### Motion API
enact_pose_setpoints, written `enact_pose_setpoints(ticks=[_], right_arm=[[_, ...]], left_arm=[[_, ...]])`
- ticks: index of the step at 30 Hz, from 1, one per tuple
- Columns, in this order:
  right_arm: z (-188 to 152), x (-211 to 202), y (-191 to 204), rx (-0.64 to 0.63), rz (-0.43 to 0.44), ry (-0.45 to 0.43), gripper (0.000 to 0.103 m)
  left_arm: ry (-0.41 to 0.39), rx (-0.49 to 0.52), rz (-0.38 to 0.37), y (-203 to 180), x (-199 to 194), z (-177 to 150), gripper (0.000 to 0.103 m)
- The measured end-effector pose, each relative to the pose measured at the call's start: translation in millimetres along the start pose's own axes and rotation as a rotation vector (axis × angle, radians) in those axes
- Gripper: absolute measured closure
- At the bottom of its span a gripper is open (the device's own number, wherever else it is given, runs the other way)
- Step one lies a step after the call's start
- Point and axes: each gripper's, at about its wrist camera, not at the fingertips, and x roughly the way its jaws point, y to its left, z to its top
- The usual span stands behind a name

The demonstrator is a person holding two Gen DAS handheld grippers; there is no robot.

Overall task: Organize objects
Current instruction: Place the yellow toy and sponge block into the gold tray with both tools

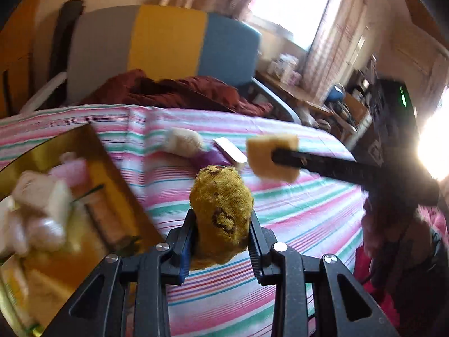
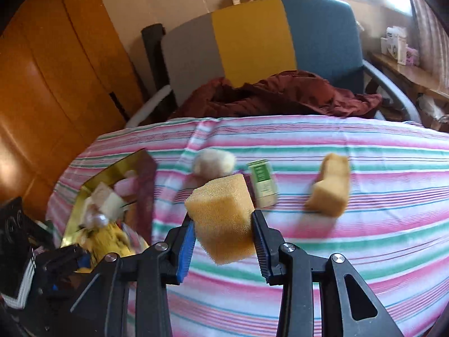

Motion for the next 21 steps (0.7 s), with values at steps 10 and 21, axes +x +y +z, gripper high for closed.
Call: enact_pose_setpoints(ticks=[10,21], right_arm=[[-18,19,90,-0.097,0.181,0.051,0.064],[-35,57,176,-0.203,0.274,0.13,0.059]], left_arm=[[-0.112,-0.202,0.181,95,-79,-25,0.07],[-0.155,-0.349,0.278,160,-111,-53,0.069]])
